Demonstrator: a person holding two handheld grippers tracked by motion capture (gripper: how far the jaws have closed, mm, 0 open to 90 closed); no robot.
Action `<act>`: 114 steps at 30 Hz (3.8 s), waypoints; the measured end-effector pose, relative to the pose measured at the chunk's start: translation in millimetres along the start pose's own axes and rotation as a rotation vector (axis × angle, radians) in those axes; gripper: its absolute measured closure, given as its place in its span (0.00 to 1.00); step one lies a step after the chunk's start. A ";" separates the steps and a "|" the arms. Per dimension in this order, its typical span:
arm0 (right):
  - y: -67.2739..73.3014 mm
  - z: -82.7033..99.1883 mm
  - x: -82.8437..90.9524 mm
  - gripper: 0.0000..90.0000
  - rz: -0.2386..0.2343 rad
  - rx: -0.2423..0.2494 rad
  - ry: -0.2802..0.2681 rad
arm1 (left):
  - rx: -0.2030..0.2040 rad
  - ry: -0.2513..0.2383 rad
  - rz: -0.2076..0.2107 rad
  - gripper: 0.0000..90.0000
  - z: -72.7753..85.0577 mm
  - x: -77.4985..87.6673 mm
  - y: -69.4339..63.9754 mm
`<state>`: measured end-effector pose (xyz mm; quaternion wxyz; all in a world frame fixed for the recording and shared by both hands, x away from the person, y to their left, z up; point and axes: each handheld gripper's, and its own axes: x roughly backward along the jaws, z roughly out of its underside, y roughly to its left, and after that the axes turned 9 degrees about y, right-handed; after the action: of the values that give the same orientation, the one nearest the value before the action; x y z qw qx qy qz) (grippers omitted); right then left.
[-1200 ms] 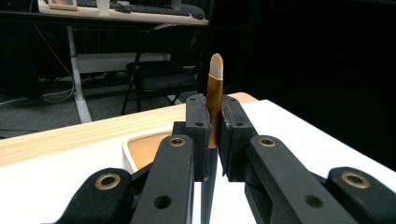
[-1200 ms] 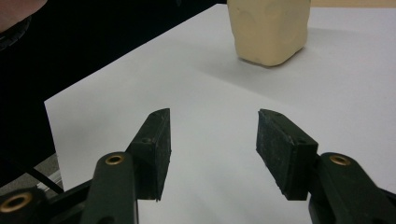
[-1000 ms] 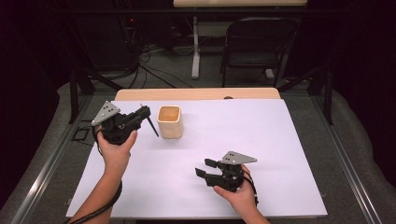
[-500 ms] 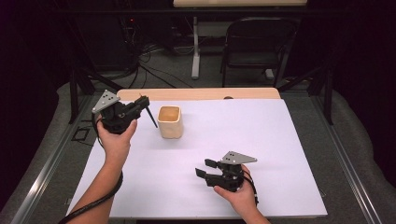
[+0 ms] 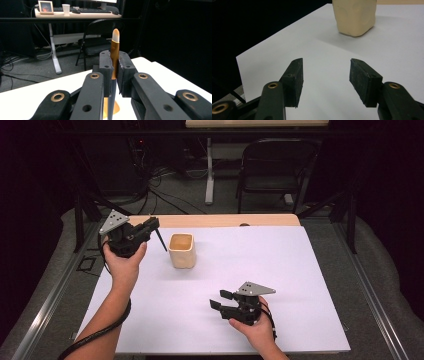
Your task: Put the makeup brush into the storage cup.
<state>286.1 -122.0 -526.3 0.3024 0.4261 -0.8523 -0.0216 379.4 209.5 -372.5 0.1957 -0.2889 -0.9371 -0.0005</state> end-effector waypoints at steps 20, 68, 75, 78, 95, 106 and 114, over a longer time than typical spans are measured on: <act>0.7 -0.3 -0.7 0.50 -0.002 0.003 -0.001 | -0.012 0.005 -0.053 0.93 -19.0 -20.7 -8.9; 1.1 -0.3 -1.5 0.50 -0.004 0.004 -0.006 | 0.080 -0.002 -0.179 0.93 -0.4 -56.5 8.9; 1.1 -0.1 -1.9 0.50 -0.004 0.007 -0.003 | 0.083 -0.002 -0.172 0.93 2.4 -60.8 6.8; 1.1 -0.2 -1.7 0.50 -0.005 0.005 -0.004 | 0.085 0.003 -0.171 0.93 5.0 -63.6 6.3; 1.3 0.4 -2.4 0.50 -0.007 0.002 -0.005 | 0.094 0.035 -0.169 0.93 22.7 -75.7 7.4; 1.2 0.8 -2.4 0.50 -0.004 0.006 0.001 | 0.105 0.055 -0.165 0.93 34.5 -82.8 8.8; 1.1 1.2 -2.9 0.49 -0.004 0.007 0.002 | 0.102 0.070 -0.161 0.93 40.2 -87.8 7.5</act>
<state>285.9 -119.4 -528.3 0.3020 0.4286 -0.8513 -0.0188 435.2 172.9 -442.7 0.2422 -0.2022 -0.9487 0.0211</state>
